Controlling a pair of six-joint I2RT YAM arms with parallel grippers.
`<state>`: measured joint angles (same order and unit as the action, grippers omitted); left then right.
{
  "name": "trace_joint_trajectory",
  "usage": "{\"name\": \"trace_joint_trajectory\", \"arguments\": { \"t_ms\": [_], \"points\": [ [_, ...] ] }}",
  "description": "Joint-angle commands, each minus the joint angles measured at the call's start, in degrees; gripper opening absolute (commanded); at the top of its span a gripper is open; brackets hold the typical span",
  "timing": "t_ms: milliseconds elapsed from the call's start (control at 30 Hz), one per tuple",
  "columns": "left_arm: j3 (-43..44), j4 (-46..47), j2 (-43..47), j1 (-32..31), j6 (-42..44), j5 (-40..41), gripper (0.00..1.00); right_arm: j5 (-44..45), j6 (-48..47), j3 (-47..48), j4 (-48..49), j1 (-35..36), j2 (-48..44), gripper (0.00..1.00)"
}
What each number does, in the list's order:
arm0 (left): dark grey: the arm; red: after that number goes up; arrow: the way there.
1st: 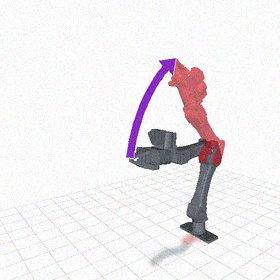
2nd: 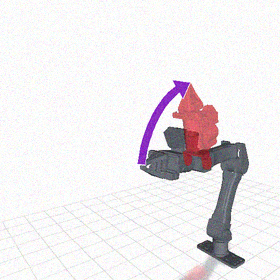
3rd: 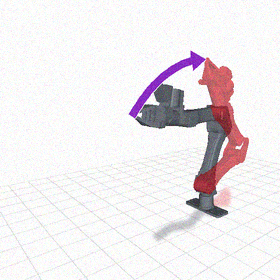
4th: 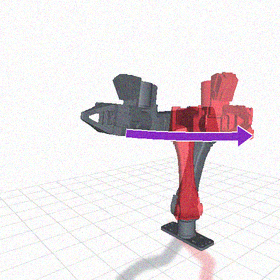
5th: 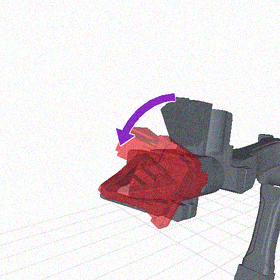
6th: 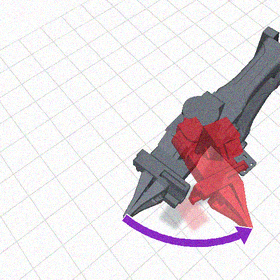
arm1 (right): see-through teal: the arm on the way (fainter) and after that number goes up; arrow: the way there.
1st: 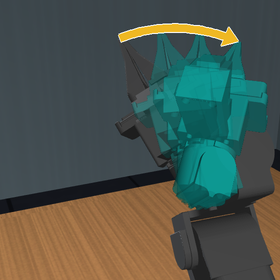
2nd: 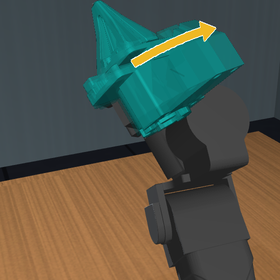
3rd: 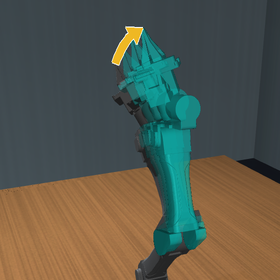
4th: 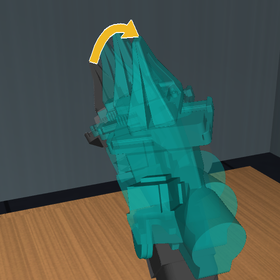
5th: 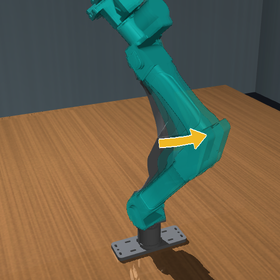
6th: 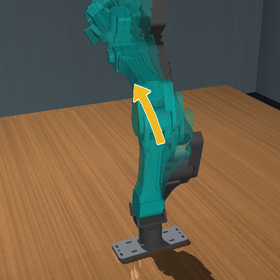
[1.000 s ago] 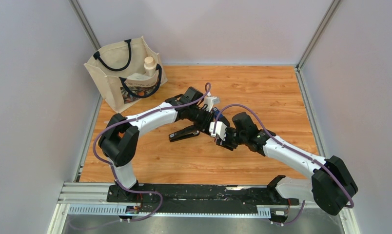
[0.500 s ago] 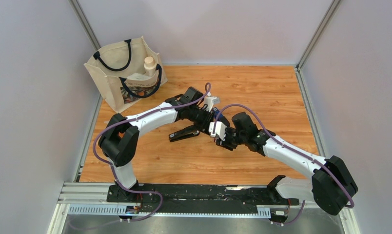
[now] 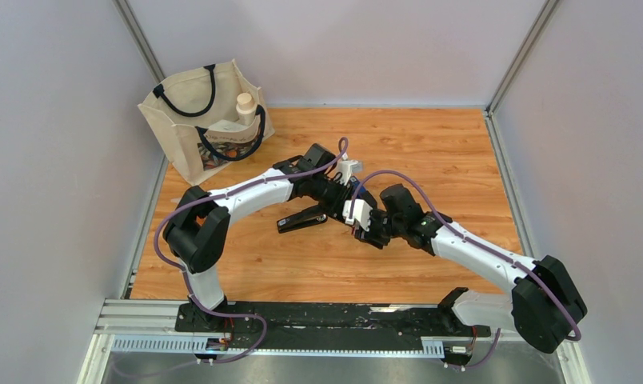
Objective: Load the staples into the stapler
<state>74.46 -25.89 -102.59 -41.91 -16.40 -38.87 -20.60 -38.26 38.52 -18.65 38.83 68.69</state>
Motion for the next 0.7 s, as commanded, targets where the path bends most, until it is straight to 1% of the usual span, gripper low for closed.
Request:
{"name": "trace_joint_trajectory", "arguments": {
  "t_ms": [0, 667],
  "points": [
    [2.10, -0.30, -0.69, -0.89, 1.37, 0.64, 0.25, -1.81, 2.57, 3.93, 2.39, 0.28, -1.45, 0.41],
    [2.98, -1.88, -1.65, -2.47, 2.43, 3.19, 0.25, -0.67, 6.00, 5.16, 4.24, 0.98, -0.92, 0.42]
  ]
}}
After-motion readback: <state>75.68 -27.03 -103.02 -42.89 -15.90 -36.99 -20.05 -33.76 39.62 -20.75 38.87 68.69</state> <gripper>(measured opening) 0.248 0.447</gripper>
